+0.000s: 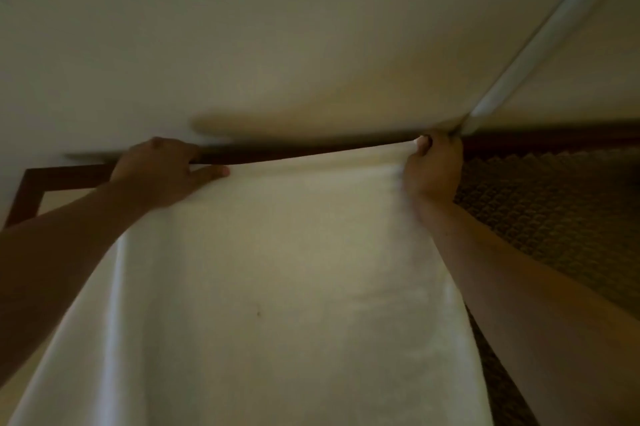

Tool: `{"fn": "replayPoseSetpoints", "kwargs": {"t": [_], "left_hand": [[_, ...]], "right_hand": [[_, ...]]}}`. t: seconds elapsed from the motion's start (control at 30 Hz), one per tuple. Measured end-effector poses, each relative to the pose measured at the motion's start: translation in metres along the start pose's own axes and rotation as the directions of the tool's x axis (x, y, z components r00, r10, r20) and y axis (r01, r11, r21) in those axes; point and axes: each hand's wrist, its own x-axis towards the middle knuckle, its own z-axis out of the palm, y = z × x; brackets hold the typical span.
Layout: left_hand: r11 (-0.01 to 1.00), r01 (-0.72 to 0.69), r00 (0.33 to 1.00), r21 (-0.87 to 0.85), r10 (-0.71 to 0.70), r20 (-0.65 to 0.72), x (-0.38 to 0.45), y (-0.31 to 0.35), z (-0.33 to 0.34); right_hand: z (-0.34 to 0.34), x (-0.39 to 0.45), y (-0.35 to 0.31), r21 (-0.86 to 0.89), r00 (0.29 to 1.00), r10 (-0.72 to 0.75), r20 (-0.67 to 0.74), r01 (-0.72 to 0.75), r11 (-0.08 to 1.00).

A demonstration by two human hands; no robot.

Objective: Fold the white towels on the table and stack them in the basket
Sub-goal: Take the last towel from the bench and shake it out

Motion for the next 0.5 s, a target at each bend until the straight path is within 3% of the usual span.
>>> {"fn": "replayPoseSetpoints", "kwargs": {"t": [0.13,0.27,0.33,0.4,0.43,0.5], "left_hand": [[0.992,0.022,0.999,-0.123,-0.017,0.038,0.016,-0.005,0.013],[0.984,0.017,0.998,-0.175,-0.006,0.061,0.025,-0.01,0.016],[0.986,-0.01,0.997,-0.165,0.022,0.074,0.028,-0.011,0.015],[0.985,-0.017,0.993,-0.171,0.036,0.108,0.032,-0.014,0.012],[0.981,-0.02,0.991,-0.193,0.046,0.129,0.032,-0.016,0.011],[0.96,-0.045,0.984,-0.277,0.09,0.153,0.029,-0.021,0.006]], "right_hand": [[0.006,0.01,0.0,-0.003,1.0,0.009,0.02,-0.009,1.0],[0.001,0.003,-0.023,-0.264,0.996,0.088,-0.017,-0.089,0.961],[-0.001,-0.026,-0.056,-0.276,0.998,-0.01,-0.059,-0.006,0.961],[0.009,-0.078,-0.104,-0.193,0.949,-0.295,0.107,0.311,0.931],[0.02,-0.108,-0.127,-0.126,0.877,-0.397,0.271,0.441,0.888],[0.045,-0.162,-0.158,-0.088,0.72,-0.379,0.582,0.519,0.85]]}}
